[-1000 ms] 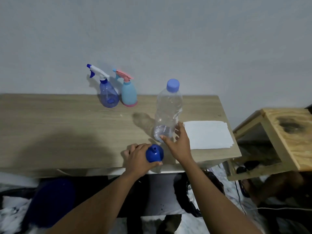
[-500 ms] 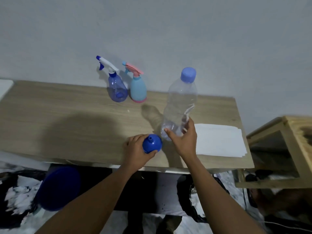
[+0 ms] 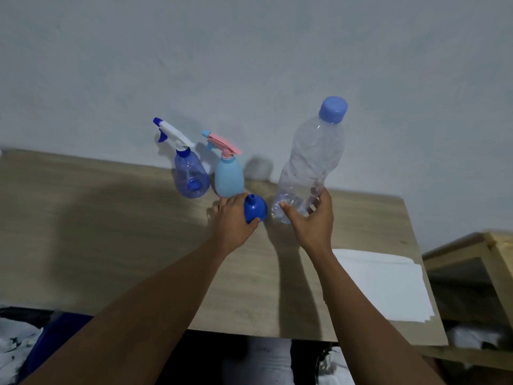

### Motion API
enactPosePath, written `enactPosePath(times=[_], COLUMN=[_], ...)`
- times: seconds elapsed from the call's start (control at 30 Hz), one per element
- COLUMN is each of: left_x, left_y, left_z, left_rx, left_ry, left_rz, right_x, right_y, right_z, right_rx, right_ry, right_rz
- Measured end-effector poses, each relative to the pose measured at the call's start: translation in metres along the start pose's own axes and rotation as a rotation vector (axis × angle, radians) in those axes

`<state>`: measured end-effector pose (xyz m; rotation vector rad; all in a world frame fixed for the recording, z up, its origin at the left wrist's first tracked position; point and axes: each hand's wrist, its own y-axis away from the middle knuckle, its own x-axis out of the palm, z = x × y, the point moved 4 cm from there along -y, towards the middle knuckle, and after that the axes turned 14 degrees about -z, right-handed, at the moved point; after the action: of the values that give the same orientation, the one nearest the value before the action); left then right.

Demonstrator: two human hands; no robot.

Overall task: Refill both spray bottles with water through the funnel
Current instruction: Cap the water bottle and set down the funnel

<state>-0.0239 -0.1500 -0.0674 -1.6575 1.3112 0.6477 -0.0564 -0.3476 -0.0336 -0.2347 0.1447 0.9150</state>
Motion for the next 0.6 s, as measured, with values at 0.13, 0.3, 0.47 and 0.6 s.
enactPosePath(times=[0.13, 0.3, 0.47, 0.6], left_x=[0.016, 0.032, 0.032, 0.027], left_y=[-0.008, -0.007, 0.009, 0.039], left_z=[0.002, 0.01, 0.014, 0.003], left_rx=[0.008, 0.011, -0.083, 0.054], left_ry=[0.0, 0.024, 0.11, 0.008], left_rz=[0.032, 0.063, -0.044, -0.079], right_x=[0.013, 0.018, 0.015, 0.013], right_y=[-0.01, -0.009, -0.005, 0.004], right_z=[-0.011, -0.017, -0.012, -0.016], right_rx=[0.012, 0.024, 0.019, 0.022], right_ry=[0.0, 0.004, -0.011, -0.017], right_rz=[0.002, 0.005, -0.017, -0.051])
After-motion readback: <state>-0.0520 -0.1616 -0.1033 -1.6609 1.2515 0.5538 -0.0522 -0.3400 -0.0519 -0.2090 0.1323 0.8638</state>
